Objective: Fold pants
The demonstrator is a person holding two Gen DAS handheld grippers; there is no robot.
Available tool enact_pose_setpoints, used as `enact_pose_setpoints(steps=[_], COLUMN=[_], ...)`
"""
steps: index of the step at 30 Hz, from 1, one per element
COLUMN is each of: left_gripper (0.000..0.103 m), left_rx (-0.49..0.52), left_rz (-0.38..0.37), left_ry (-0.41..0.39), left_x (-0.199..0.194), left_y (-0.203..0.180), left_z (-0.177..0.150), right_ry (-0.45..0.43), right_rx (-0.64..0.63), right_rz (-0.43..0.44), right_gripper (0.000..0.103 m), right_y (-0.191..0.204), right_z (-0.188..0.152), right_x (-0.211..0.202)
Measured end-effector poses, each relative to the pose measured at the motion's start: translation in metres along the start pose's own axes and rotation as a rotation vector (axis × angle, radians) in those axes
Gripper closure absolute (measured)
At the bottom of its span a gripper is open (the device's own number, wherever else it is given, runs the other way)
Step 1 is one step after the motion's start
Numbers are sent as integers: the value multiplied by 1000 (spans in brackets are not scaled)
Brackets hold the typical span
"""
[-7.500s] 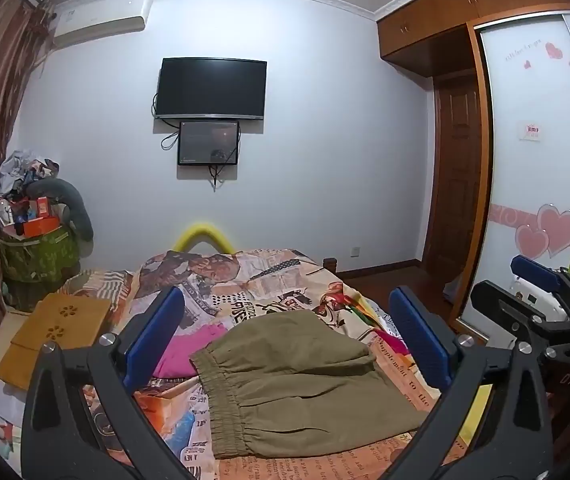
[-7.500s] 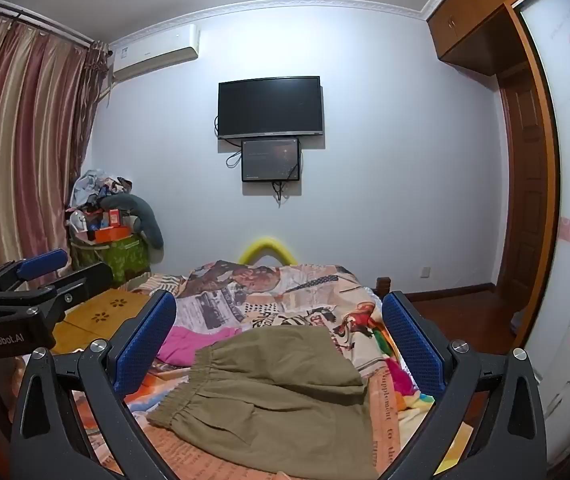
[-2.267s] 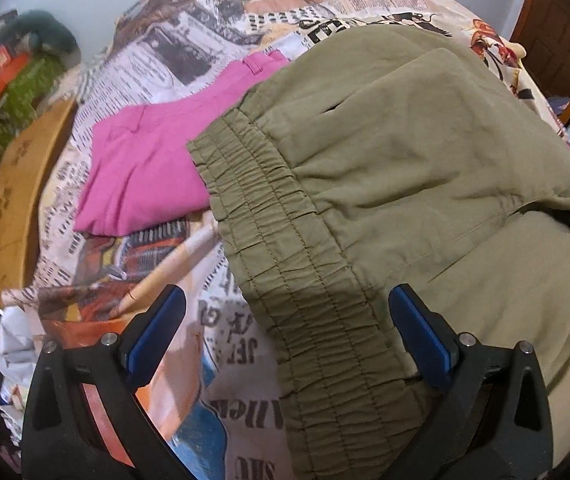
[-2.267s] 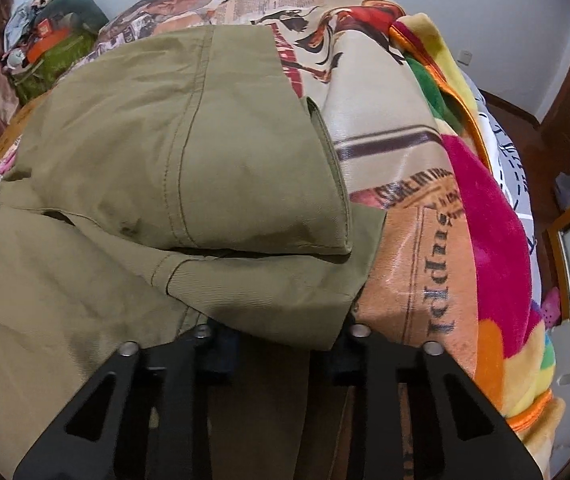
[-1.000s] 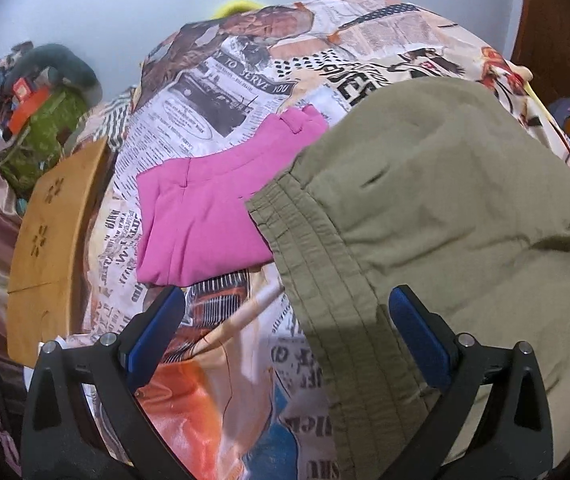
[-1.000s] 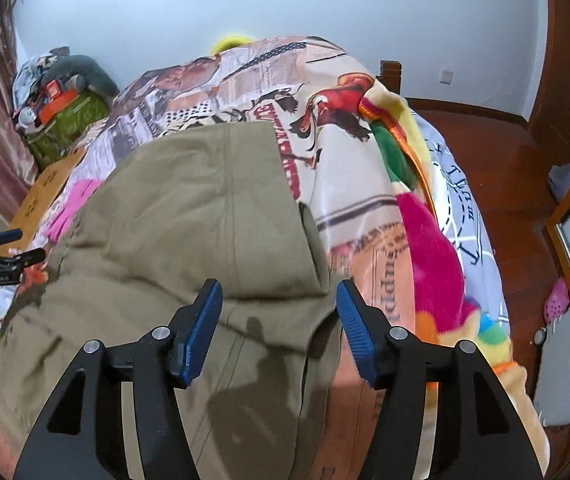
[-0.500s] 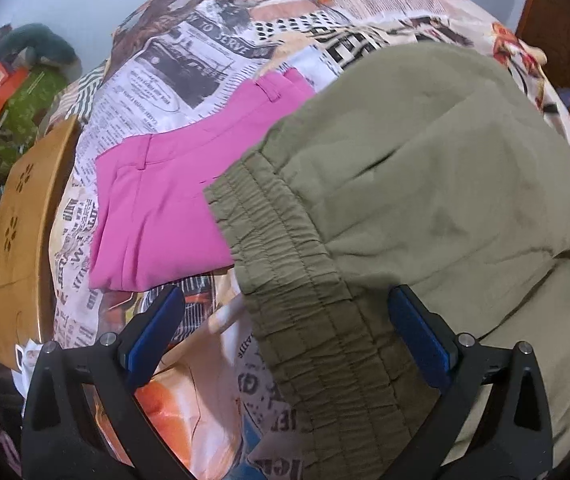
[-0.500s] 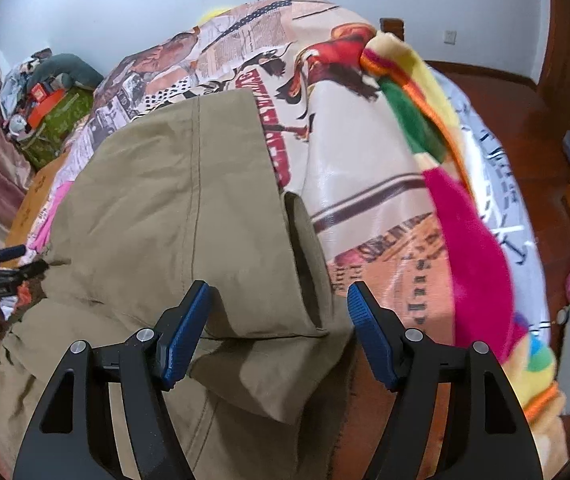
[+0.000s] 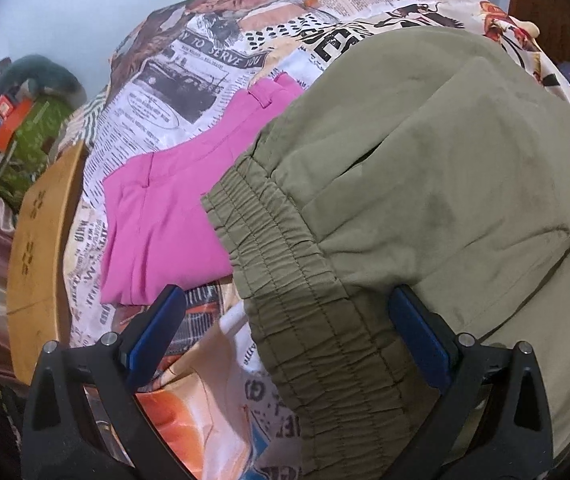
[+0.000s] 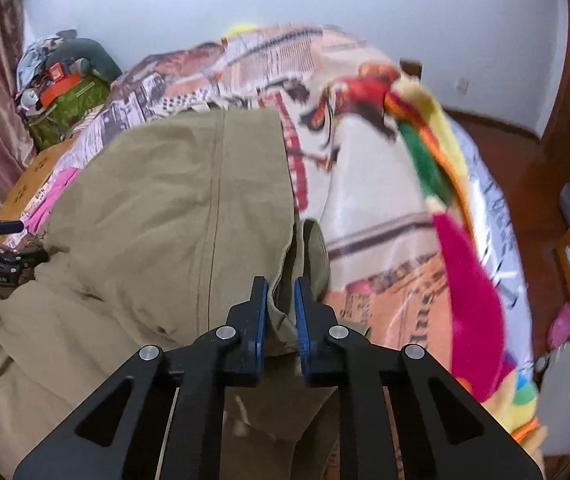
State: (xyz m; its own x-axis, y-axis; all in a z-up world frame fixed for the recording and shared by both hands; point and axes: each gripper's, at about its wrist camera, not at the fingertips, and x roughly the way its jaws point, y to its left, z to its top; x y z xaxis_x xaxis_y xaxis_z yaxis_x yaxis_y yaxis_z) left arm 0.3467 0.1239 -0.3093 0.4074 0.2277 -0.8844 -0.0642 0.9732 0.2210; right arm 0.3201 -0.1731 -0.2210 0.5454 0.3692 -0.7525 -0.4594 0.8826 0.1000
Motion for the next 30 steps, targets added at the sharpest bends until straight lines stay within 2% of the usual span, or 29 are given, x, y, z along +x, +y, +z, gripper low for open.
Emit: enact_pose_setpoints(steps=[5, 16, 27, 29, 30], left_gripper=[0, 0, 0, 0, 0], left_rx=[1, -68, -50, -50, -52], left_rz=[21, -48, 5, 23, 27], left_ry=[-9, 17, -2, -25, -38], left_x=[2, 20, -6, -17, -24], left_y=[5, 17, 18, 21, 23], left_z=[0, -3, -3, -4, -4], right_ry=[-30, 87, 118, 120, 115], right_rx=[-38, -12, -26, -17, -13], right_rz=[-31, -55, -77, -76, -75], right_gripper=[94, 95, 91, 90, 85], right_y=[4, -7, -4, -2, -1], right_z=[8, -7, 6, 9, 12], right_x=[-2, 43, 21, 15, 10])
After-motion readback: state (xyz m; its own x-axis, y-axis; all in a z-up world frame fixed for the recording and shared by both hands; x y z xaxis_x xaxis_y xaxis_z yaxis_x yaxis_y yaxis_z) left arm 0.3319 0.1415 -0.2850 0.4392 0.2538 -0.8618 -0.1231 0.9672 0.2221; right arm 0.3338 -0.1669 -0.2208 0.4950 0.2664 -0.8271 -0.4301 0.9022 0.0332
